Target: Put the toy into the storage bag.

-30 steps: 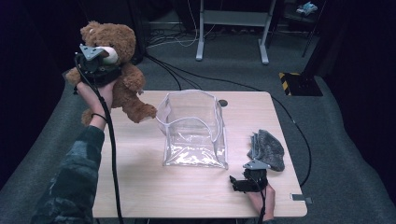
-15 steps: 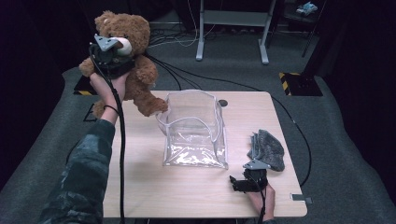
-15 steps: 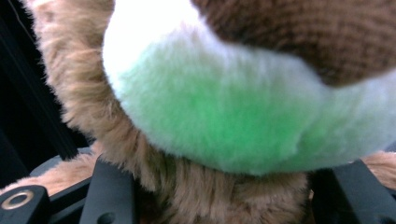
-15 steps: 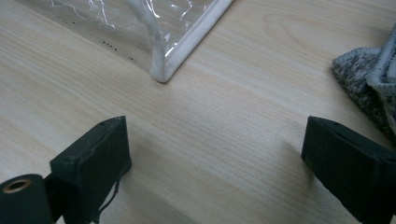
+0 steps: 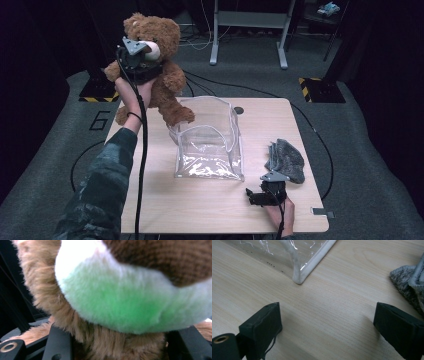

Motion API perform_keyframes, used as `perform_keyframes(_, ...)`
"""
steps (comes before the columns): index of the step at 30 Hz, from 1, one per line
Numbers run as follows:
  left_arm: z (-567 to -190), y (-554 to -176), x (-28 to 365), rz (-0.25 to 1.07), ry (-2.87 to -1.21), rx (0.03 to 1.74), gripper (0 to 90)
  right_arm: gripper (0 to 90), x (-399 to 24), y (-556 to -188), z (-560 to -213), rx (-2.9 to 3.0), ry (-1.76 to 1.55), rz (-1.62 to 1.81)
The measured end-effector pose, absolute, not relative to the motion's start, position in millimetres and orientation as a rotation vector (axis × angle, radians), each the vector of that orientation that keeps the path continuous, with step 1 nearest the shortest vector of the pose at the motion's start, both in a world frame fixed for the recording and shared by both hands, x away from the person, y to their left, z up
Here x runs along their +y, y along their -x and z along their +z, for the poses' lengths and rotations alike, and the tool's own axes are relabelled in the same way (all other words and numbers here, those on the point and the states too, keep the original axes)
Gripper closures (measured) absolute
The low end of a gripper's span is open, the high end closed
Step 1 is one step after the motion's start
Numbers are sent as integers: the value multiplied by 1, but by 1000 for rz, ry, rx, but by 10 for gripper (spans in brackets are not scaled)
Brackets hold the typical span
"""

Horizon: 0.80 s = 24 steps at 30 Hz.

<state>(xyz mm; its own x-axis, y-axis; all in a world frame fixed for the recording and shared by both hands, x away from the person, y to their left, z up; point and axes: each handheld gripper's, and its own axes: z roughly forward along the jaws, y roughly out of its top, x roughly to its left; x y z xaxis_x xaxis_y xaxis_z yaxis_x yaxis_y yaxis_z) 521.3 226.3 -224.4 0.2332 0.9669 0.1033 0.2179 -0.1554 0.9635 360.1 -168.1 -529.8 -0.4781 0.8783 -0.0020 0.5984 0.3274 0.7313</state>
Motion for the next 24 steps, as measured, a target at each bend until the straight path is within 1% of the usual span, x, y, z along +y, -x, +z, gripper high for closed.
perform_keyframes(15, -230, -524, 176, 956, -1592, 1087, 439, 72, -168, -360, -530, 2196, -1310, 956)
perform_keyframes(24, -227, -523, 159, 936, -1591, 1071, 438, 73, -168, -360, -530, 2195, -1309, 957)
